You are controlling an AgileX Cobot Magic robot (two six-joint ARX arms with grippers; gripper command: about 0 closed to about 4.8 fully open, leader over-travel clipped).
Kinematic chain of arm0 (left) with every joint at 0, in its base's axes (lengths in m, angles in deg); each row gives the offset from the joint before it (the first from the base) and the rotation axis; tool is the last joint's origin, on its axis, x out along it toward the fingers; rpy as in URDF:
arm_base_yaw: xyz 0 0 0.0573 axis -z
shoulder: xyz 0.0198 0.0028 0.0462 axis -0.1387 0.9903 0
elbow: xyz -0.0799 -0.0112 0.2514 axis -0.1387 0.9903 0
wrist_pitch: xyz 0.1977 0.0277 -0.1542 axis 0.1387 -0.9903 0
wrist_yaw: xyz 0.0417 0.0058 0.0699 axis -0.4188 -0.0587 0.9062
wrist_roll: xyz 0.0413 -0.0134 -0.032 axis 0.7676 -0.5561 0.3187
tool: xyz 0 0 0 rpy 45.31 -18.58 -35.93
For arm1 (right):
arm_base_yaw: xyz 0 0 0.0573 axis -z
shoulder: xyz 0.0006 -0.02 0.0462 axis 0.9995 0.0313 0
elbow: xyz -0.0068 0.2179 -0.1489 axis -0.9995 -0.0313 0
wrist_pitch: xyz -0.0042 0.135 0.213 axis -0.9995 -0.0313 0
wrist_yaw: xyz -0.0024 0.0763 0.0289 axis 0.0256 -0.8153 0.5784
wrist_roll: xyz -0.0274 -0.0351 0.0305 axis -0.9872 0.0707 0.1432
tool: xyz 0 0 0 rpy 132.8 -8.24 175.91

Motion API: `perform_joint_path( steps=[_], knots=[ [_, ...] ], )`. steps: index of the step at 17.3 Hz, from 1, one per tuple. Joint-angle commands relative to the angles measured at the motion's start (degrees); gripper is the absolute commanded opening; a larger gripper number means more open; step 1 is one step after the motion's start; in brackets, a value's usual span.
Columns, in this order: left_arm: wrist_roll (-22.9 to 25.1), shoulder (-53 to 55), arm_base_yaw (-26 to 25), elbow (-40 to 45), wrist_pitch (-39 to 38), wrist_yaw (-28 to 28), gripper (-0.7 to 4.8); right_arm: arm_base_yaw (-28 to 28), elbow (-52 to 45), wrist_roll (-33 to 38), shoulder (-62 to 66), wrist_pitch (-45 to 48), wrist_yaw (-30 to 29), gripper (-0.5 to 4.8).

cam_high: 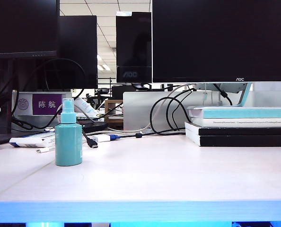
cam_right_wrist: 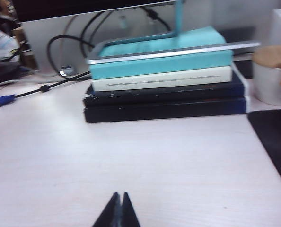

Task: Pick up the sprayer with the left hand and remove the lid with the right hand then place it on the table.

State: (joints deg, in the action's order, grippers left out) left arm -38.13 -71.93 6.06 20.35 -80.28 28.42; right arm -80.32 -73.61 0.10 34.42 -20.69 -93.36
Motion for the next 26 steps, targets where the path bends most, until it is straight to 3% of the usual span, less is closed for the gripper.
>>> perform_joint_path(
  steps=[1, 4, 7, 8, 9, 13, 16, 18, 19, 21, 22, 23, 24, 26],
  knots=[
    [0.46, -0.20, 0.00, -0.02, 0.63, -0.20, 0.57, 0.00, -0.31, 0.59, -0.04, 0.79, 1.99, -0.01],
    [2.36, -0.20, 0.00, -0.02, 0.63, -0.02, 0.57, -0.04, -0.31, 1.36, -0.04, 0.74, 1.95, -0.01],
    [0.59, -0.20, 0.02, -1.03, 4.35, -2.08, 0.57, -0.04, -0.31, 5.92, -0.04, 1.07, 1.75, 0.00],
    [-1.75, -0.17, 0.04, -3.26, 12.37, -3.26, 0.57, -0.07, -0.15, 7.37, -0.04, 3.19, 0.20, 0.00],
    [-1.97, 0.00, 0.04, -4.94, 14.64, -2.99, 0.57, -0.07, 0.20, 8.44, -0.04, 5.38, -1.40, 0.00],
    [0.02, 7.06, 0.02, -13.53, 14.64, -2.86, 0.76, -0.07, 3.82, 10.56, -0.04, 13.44, -2.99, 0.00],
    [1.81, 19.76, 0.02, -21.92, 14.62, -8.37, 3.05, -0.04, 9.60, 10.21, 1.46, 13.20, -2.10, 0.00],
    [9.97, 32.46, 0.04, -28.22, 14.60, -16.61, 4.79, -0.04, 14.23, 10.75, 7.61, 13.27, -1.73, 0.03],
    [11.91, 38.38, 0.04, -29.92, 14.73, -19.21, 4.79, -0.07, 16.24, 11.47, 11.37, 13.22, -2.14, 0.28],
    [13.11, 46.75, 0.04, -30.38, 16.02, -21.03, 4.79, -0.04, 20.70, 15.65, 19.67, 13.22, -6.32, 0.70],
    [14.88, 52.52, 0.15, -30.36, 17.55, -24.74, 4.79, -0.04, 25.29, 16.90, 27.47, 13.11, -14.40, 1.56],
    [17.70, 56.89, 0.90, -30.36, 18.95, -28.44, 4.79, -0.07, 28.72, 16.92, 33.24, 13.14, -21.88, 2.08],
    [23.96, 63.28, 3.30, -30.36, 19.10, -29.16, 4.79, -0.07, 33.00, 16.92, 40.63, 13.25, -30.27, 2.22],
    [31.78, 73.42, 6.03, -30.47, 19.71, -29.62, 4.79, -0.04, 38.49, 16.90, 49.59, 13.25, -37.99, 2.51]
  ],
)
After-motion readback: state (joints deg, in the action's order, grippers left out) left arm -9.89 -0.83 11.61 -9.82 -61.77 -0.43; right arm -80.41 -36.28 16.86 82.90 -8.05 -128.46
